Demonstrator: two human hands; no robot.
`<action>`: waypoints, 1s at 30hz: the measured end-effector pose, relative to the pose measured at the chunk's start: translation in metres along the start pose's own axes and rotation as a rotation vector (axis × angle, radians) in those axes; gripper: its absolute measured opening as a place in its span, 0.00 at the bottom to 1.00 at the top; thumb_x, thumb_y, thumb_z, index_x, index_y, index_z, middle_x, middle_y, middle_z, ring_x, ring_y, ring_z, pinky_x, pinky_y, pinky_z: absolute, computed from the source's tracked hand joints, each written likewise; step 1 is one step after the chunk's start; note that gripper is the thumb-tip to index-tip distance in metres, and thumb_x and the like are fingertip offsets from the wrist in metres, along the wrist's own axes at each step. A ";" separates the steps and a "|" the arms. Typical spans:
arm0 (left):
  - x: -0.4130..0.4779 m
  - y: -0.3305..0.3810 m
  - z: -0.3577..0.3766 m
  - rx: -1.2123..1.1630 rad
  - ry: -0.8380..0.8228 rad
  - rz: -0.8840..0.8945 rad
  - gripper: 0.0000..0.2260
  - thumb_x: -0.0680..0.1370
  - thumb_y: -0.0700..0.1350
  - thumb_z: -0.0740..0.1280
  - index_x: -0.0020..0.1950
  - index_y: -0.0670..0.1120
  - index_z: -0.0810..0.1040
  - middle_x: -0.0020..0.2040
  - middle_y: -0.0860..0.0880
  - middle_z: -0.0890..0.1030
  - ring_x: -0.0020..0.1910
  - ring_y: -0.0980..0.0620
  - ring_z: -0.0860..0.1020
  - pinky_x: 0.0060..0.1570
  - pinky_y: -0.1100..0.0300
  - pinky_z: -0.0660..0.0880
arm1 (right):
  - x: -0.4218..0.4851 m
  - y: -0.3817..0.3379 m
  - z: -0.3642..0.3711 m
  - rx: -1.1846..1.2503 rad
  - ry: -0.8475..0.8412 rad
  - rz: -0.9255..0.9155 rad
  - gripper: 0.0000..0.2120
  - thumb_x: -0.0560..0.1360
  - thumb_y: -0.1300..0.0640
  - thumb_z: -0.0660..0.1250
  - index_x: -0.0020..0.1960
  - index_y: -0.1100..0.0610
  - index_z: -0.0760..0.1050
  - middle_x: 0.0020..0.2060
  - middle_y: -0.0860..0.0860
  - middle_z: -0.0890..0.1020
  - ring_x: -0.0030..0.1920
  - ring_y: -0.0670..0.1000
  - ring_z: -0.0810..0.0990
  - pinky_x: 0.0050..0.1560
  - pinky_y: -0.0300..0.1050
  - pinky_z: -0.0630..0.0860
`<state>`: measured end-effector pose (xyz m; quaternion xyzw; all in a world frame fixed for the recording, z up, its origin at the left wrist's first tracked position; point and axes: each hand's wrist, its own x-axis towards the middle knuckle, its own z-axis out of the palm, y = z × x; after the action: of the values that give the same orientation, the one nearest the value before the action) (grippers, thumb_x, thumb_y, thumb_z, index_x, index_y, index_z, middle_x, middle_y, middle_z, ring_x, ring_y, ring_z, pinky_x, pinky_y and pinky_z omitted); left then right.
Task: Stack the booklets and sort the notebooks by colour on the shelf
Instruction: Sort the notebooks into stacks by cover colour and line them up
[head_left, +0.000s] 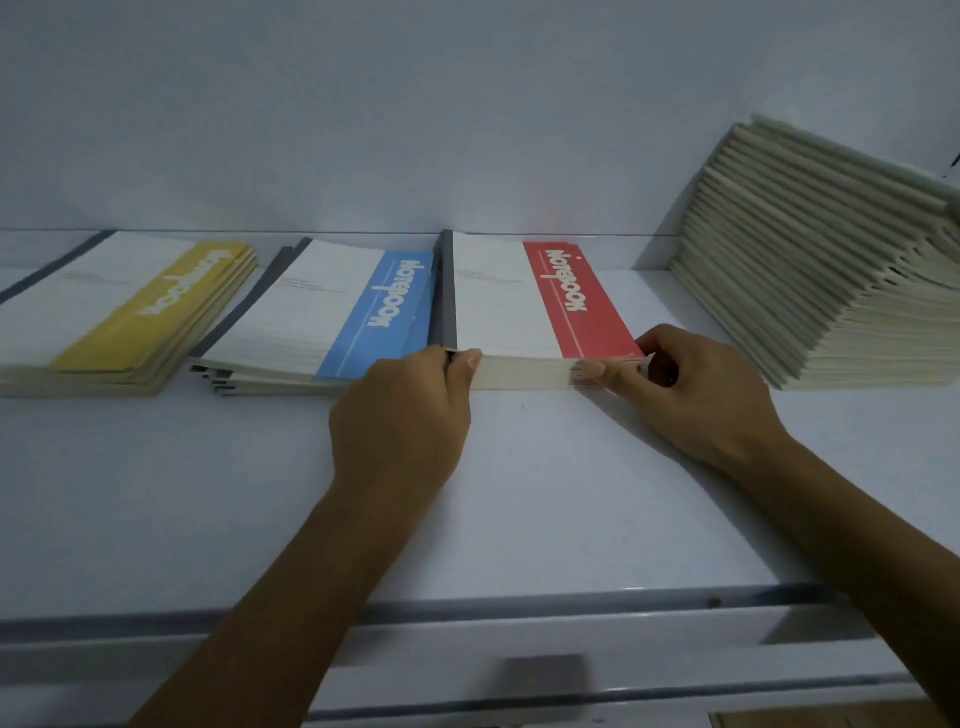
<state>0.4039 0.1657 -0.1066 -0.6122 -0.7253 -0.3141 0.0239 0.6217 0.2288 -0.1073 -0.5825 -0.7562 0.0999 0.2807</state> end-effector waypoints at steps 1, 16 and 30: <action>0.000 0.000 0.000 -0.012 -0.005 0.002 0.20 0.80 0.58 0.53 0.58 0.47 0.77 0.39 0.47 0.79 0.40 0.46 0.77 0.37 0.56 0.73 | 0.000 0.001 0.000 -0.008 -0.005 -0.002 0.30 0.65 0.26 0.58 0.47 0.51 0.75 0.34 0.44 0.77 0.34 0.45 0.76 0.33 0.41 0.68; -0.007 0.006 0.002 0.215 -0.042 0.014 0.24 0.78 0.63 0.51 0.65 0.50 0.69 0.45 0.46 0.80 0.46 0.43 0.79 0.41 0.53 0.74 | -0.007 -0.002 0.000 -0.113 0.024 -0.095 0.27 0.63 0.25 0.56 0.46 0.48 0.68 0.31 0.38 0.68 0.31 0.40 0.69 0.29 0.37 0.60; -0.005 0.011 0.001 0.194 -0.066 -0.043 0.14 0.79 0.58 0.59 0.54 0.49 0.74 0.37 0.52 0.75 0.41 0.49 0.78 0.35 0.60 0.66 | -0.004 0.001 -0.001 -0.085 -0.023 -0.064 0.28 0.67 0.30 0.58 0.48 0.53 0.74 0.30 0.38 0.69 0.29 0.42 0.70 0.34 0.40 0.71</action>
<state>0.4156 0.1620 -0.1045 -0.6012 -0.7657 -0.2227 0.0524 0.6241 0.2257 -0.1081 -0.5684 -0.7810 0.0655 0.2502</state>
